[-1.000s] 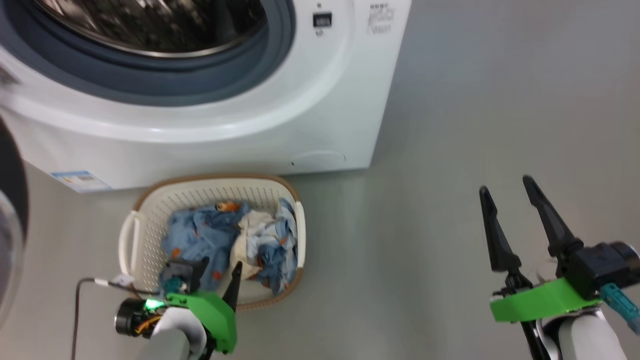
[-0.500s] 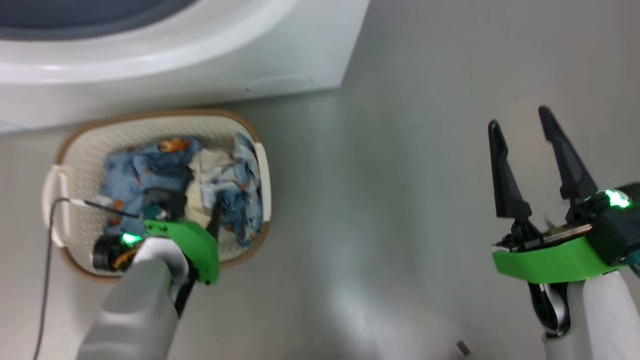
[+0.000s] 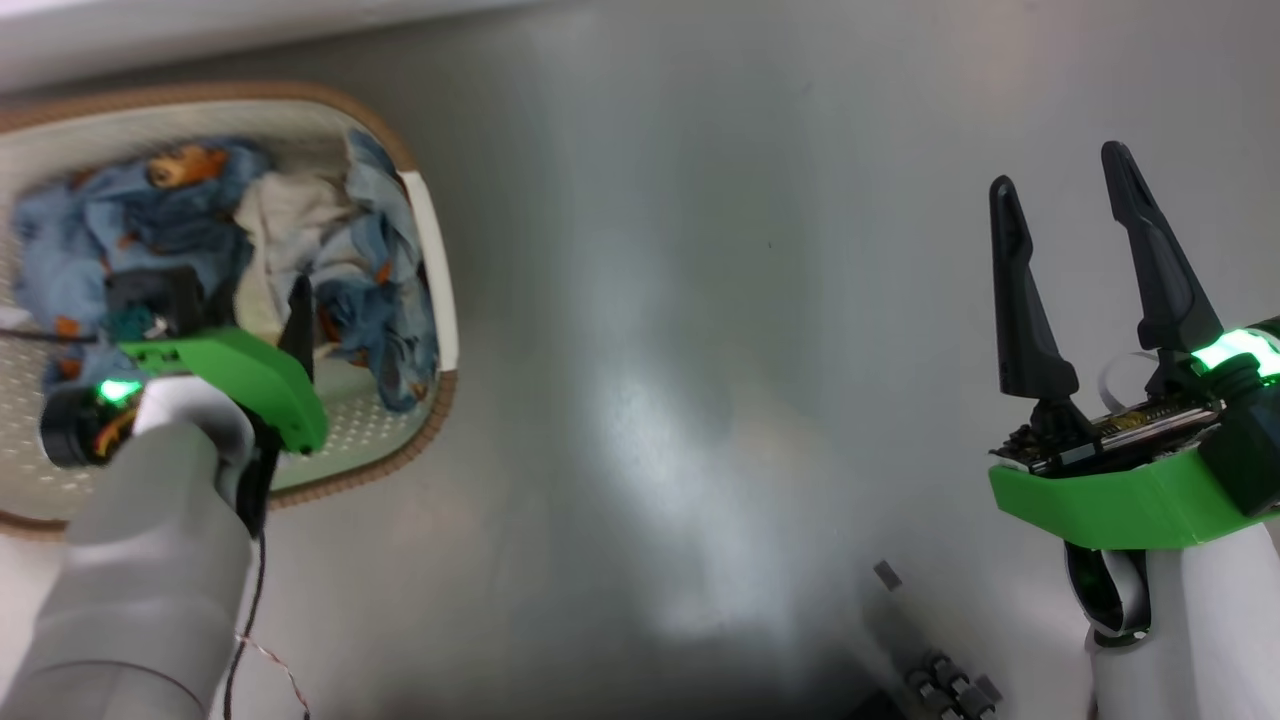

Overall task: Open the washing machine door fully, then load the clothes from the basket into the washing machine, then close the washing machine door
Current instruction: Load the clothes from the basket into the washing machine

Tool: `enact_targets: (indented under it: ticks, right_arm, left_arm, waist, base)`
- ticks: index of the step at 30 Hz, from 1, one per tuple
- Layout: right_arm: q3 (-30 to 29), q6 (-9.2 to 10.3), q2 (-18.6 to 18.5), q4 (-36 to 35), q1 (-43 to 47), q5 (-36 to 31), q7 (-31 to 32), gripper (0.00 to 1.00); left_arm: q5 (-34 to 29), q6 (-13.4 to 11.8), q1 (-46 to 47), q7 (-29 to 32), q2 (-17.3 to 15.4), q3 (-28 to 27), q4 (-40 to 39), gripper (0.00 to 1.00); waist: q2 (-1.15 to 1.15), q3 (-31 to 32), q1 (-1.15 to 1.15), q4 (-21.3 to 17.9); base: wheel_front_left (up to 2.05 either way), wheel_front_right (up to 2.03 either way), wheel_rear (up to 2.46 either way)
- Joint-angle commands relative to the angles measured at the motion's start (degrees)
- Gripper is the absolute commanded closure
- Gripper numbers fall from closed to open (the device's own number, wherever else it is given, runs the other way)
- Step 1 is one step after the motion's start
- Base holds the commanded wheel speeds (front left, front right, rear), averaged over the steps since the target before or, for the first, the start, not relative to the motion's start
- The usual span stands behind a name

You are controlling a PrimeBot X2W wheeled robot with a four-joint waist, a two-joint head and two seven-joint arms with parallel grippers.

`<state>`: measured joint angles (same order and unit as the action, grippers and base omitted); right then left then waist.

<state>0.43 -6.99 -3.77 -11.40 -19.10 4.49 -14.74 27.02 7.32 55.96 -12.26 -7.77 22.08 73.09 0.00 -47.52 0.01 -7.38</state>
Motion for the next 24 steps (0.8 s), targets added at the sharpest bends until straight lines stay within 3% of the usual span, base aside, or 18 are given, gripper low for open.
enact_targets:
  ticks: [1,14,15,17,18,24]
  right_arm:
    - [1.6,-0.5,0.3,-1.8,0.9,0.9,-0.3,0.0]
    - [1.7,-0.5,0.1,-2.7,2.1,0.9,-0.3,0.0]
    - [1.7,-0.5,0.1,-2.7,2.1,0.9,-0.3,0.0]
    - [1.7,-0.5,0.1,-2.6,2.2,0.8,-0.3,0.0]
    - [1.7,-0.5,0.1,-2.6,2.1,0.8,-0.3,0.0]
    - [1.9,-0.5,0.3,-2.1,2.0,0.8,-0.3,0.0]
  left_arm:
    - [0.3,0.1,0.4,-0.5,-3.0,-1.2,0.1,0.0]
    - [-1.2,-0.3,3.9,3.3,-4.1,1.5,0.7,0.0]
    - [-1.2,-0.4,4.1,3.4,-4.1,1.6,0.7,0.08]
    - [-1.3,-0.5,4.2,3.9,-4.1,1.9,0.7,0.9]
    - [-1.3,-0.5,4.3,4.1,-4.0,2.0,0.8,1.0]
    - [-0.9,-0.7,3.8,4.0,-3.6,2.3,0.8,1.0]
  waist:
    - [0.0,-4.8,-0.01,-2.6]
    - [0.0,-6.6,-0.01,-3.4]
    - [0.0,-6.6,-0.01,-3.4]
    - [0.0,-6.6,-0.01,-3.4]
    - [0.0,-6.6,-0.01,-3.4]
    - [0.0,-5.6,-0.01,-2.9]
  base:
    - [0.0,0.0,0.0]
    - [0.0,0.0,0.0]
    - [0.0,0.0,0.0]
    - [0.0,0.0,0.0]
    - [0.0,0.0,0.0]
    - [0.0,0.0,0.0]
